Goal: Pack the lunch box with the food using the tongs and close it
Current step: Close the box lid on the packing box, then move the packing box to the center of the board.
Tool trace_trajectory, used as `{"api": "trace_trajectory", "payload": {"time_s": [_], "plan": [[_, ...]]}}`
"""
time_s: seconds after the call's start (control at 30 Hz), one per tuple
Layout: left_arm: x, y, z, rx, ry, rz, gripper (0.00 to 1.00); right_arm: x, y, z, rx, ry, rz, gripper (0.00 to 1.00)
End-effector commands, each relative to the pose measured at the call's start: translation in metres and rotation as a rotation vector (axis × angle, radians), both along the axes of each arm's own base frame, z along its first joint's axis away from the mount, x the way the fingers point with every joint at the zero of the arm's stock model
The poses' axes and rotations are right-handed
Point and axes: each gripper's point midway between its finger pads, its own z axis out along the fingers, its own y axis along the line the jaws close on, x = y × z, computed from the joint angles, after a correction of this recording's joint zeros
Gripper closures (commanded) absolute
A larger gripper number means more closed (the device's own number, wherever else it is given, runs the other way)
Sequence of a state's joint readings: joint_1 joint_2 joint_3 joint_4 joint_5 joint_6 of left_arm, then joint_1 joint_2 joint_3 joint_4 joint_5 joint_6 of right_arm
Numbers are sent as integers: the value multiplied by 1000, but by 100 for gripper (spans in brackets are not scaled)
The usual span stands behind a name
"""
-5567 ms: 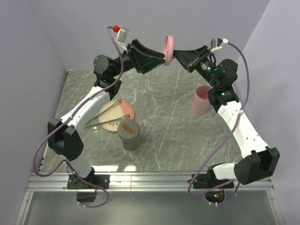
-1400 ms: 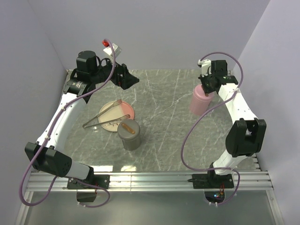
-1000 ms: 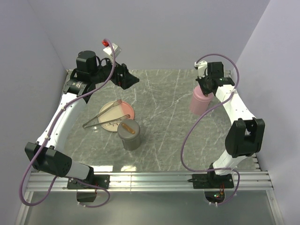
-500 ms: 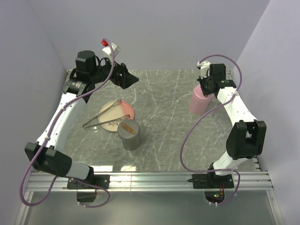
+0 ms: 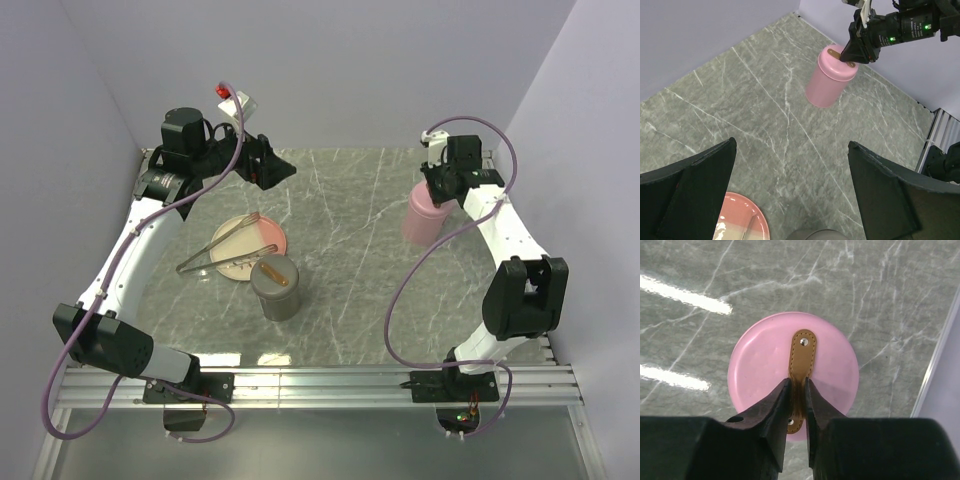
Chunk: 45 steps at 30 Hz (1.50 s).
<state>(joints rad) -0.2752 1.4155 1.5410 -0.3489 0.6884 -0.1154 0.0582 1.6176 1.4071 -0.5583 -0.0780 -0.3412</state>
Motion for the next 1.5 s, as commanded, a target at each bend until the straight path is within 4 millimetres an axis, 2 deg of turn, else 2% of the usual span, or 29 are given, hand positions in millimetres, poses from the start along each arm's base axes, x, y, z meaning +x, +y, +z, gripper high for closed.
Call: {"api": "trace_trajectory", "payload": {"time_s": [0.0,0.2,0.23,0.3,0.4,0.6,0.77,0.8,0.83,0.93,1.0,1.13,1.17,1.2,1.3,1.4,1.47], "plan": [[-8,2,13,-9,-49,-15,1,-17,17,-1,85,79,19,75],[-9,-1,11,-24,-39,-30,1,-12,17,18,113,28,-6,74],[-9,-1,11,-23,-37,-30,0,-11,17,19,113,28,-10,70],[-9,-1,11,-22,-37,-30,0,-9,14,20,107,24,-23,68],[-9,-1,9,-17,-37,-31,0,-6,10,26,102,1,-47,58],[-11,0,6,-12,-35,-32,1,1,3,45,110,-64,-78,55],[-10,-1,6,-12,-35,-35,1,12,8,85,213,-140,-51,54],[-10,-1,6,-13,-37,-34,1,15,-5,92,232,-154,-75,54],[-9,-1,5,-17,-30,-36,1,18,-8,102,281,-170,-75,54],[-7,-5,4,-30,-14,-48,1,26,-13,112,356,-189,-77,52],[-5,-7,2,-37,-4,-55,1,29,-16,112,396,-181,-66,48],[-2,-8,-2,-40,9,-55,1,44,-25,98,510,-153,-65,46],[-3,-8,-3,-42,12,-53,1,47,-38,96,532,-160,-89,46],[-3,-8,-7,-40,22,-53,1,51,-38,88,575,-141,-79,45],[-3,-8,-13,-34,27,-51,1,62,-51,85,661,-136,-99,46],[3,-7,-14,-41,39,-36,1,75,-49,70,735,-74,-46,48],[8,-9,-15,-61,61,-38,1,85,-49,53,756,-37,-13,49]]}}
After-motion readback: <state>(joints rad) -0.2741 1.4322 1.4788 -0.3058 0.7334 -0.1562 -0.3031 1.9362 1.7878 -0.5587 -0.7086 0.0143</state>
